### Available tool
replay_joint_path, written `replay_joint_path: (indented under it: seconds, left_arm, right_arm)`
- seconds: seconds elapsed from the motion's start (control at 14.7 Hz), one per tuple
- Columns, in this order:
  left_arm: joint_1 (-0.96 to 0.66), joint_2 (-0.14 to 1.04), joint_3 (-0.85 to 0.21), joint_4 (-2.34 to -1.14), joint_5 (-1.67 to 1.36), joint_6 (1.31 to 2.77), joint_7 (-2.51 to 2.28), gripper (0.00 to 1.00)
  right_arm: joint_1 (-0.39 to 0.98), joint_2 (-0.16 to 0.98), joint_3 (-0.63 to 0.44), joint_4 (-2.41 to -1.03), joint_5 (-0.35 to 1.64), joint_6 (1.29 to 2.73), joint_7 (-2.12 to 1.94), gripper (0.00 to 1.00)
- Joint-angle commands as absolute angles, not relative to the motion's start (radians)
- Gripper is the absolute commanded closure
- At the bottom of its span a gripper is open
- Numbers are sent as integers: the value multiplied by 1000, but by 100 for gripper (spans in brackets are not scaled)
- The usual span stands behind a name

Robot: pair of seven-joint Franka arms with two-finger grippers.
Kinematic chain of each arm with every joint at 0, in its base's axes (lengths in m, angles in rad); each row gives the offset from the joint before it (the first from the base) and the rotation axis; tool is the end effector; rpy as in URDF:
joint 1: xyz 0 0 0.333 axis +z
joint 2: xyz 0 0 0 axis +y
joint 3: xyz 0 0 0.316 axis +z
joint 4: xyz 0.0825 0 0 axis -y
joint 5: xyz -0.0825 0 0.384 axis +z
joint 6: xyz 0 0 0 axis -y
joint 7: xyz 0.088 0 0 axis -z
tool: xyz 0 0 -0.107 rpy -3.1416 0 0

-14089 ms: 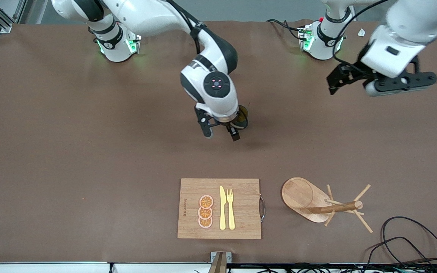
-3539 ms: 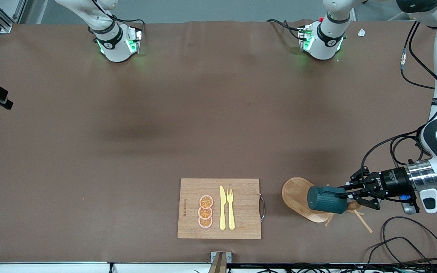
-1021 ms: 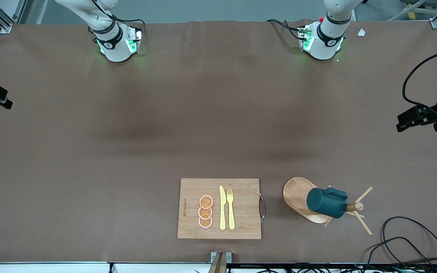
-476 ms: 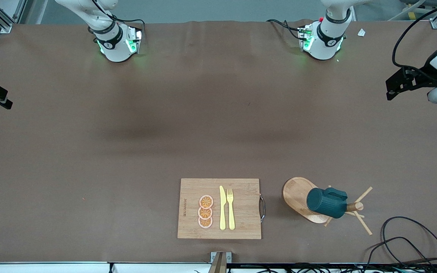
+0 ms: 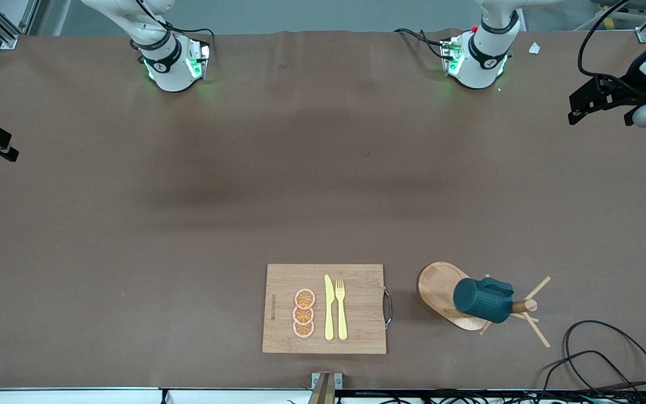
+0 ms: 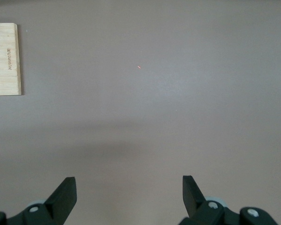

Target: Pass cup and hang on rack

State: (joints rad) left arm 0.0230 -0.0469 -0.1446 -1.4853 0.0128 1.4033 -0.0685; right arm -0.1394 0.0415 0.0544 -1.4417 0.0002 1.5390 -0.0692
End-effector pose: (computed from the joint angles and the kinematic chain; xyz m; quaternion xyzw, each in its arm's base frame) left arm 0.5178 -0.0640 0.6747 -0.9995 0.0254 0.0168 0.0113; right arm 0.5626 -0.0487 0.6592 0.9996 -0.0079 0.0279 0.0009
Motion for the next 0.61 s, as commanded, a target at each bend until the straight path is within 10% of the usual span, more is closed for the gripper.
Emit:
replay_joint_path:
  seconds: [0.0, 0.54]
  left_arm:
    - [14, -132, -127, -1589, 0, 1434, -57, 0]
    - [14, -127, -126, -1583, 2, 1433, -51, 0]
  right_arm:
    - [-137, 49, 54, -1427, 12, 1531, -80, 0]
    - [-140, 49, 54, -1427, 14, 1531, -81, 0]
